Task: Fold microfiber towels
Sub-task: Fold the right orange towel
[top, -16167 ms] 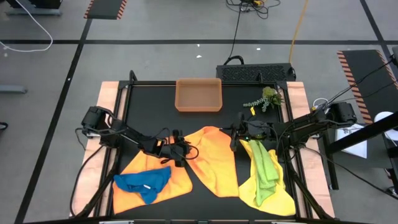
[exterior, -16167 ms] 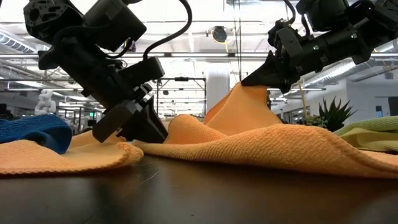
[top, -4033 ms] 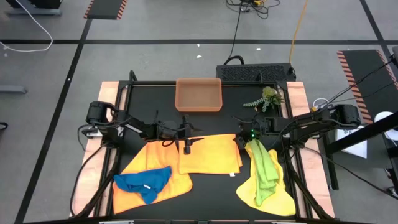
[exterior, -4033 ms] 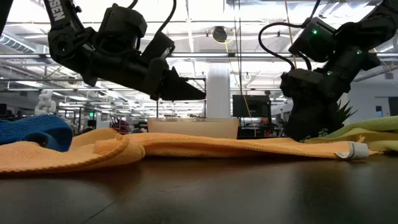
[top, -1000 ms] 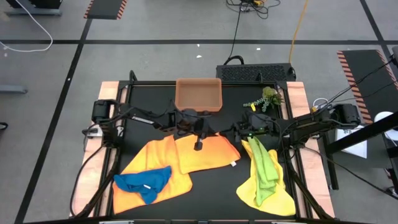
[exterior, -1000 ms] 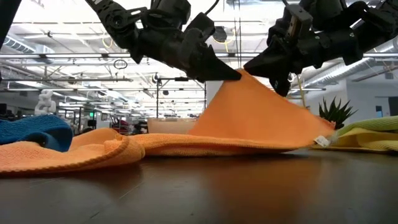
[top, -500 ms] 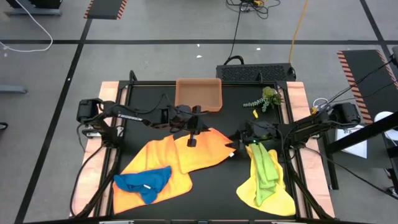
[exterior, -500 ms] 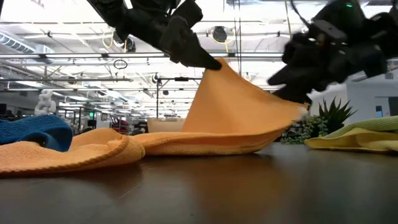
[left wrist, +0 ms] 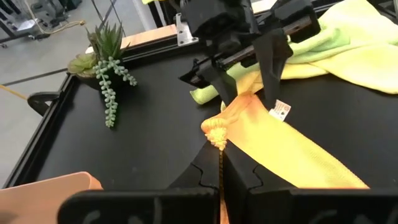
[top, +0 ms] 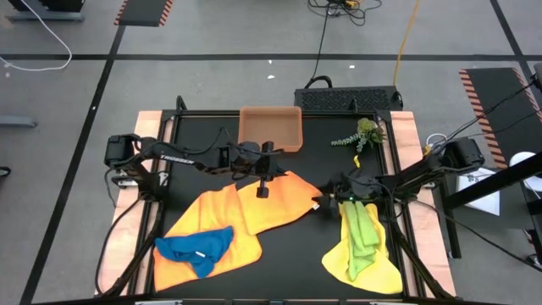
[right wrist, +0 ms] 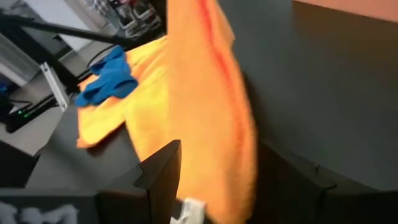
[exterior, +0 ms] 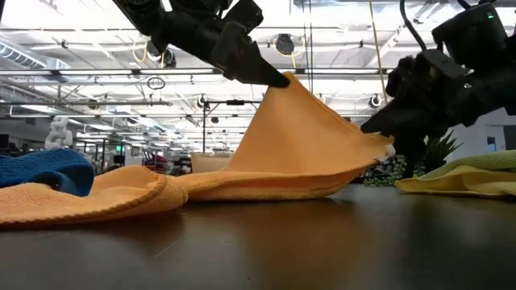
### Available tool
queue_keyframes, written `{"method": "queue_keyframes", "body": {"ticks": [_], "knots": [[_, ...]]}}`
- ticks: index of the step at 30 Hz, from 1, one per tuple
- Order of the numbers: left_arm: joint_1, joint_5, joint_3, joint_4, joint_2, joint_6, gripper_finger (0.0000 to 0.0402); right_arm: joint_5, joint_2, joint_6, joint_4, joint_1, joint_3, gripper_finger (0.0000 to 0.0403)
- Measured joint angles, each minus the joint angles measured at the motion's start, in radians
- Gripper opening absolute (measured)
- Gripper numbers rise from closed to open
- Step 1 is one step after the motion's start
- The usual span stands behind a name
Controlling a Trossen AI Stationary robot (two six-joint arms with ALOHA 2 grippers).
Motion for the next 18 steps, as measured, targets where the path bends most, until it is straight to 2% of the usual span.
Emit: {"method": "queue_keyframes", "body": {"ticks": [8, 18], "knots": [[0.014, -0.001, 0.000, -0.005, 0.000, 0.000, 0.0002, 0.036, 0.078, 0.072, -0.012, 0.056, 0.001, 0.0203], [0.024, -0.008, 0.000, -0.009, 0.000, -0.010, 0.0002, 0.234, 0.088, -0.016, 0.004, 0.119, 0.001, 0.0198]]}}
